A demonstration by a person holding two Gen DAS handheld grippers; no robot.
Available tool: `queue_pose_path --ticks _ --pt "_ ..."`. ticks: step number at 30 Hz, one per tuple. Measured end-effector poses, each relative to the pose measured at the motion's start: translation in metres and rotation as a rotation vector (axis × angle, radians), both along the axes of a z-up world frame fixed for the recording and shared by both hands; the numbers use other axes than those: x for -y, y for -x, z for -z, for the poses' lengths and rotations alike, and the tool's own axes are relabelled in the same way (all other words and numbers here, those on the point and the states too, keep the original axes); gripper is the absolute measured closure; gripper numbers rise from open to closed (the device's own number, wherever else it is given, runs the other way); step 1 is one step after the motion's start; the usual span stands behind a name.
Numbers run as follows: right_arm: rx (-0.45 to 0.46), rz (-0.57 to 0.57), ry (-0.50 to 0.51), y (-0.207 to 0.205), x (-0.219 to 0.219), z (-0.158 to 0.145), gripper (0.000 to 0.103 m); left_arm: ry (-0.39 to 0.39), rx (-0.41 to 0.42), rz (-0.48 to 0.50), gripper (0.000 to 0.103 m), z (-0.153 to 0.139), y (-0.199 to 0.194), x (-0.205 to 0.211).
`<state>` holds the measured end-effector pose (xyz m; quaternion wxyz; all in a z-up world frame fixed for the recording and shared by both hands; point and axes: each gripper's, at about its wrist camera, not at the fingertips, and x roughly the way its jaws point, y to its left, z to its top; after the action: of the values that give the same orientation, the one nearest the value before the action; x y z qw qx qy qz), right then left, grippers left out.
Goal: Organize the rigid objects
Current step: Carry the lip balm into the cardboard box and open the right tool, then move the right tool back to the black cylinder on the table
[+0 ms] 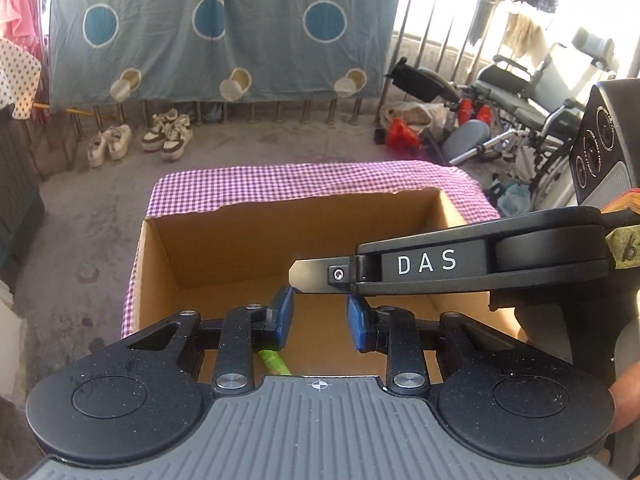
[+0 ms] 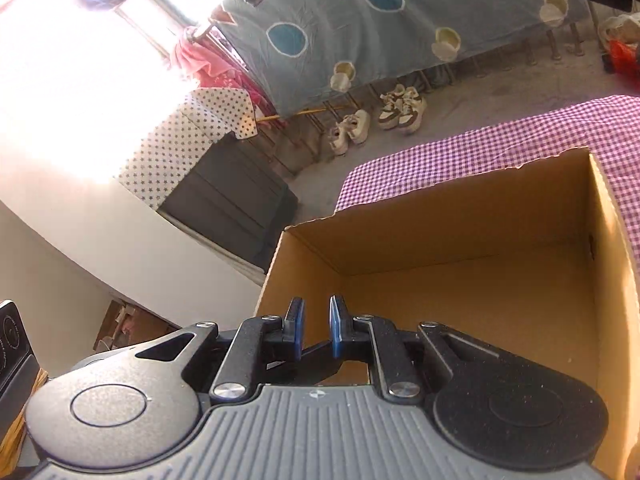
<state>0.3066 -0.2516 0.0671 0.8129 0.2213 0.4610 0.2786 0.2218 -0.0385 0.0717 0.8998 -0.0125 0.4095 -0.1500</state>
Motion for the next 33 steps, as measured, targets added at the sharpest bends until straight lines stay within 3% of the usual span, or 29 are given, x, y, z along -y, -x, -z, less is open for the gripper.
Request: queue_pose_path --ticks 4,6,12,17,24,28,33 --pt "-0.145 0.03 -0.007 -0.049 -0.009 0.035 0.088 0.009 -0.087 -0.045 0.074 0.021 -0.039 -0.016" --pt "-0.191 0.039 -0.041 -0.058 -0.005 0.04 0.088 0.008 -0.083 -0.066 0.074 0.021 -0.043 -0.021" --pt "-0.176 0.039 -0.094 -0.043 0.024 0.023 0.087 0.037 -0.064 -0.073 0.07 0.008 -0.021 -0.037" --pt "-0.143 0.035 -0.167 0.0 0.068 -0.003 0.087 0.061 -0.034 -0.04 0.057 -0.009 0.012 -0.042" --pt "-0.062 0.051 -0.267 0.098 0.136 -0.035 0.086 0.099 0.074 -0.021 0.043 -0.04 0.08 -0.051" --pt "-0.046 0.121 -0.317 0.151 0.172 -0.024 0.085 0.115 0.105 -0.026 0.04 -0.037 0.115 -0.051" --pt "-0.105 0.252 -0.272 0.194 0.188 0.024 0.08 0.125 0.104 0.045 0.04 -0.011 0.148 -0.023"
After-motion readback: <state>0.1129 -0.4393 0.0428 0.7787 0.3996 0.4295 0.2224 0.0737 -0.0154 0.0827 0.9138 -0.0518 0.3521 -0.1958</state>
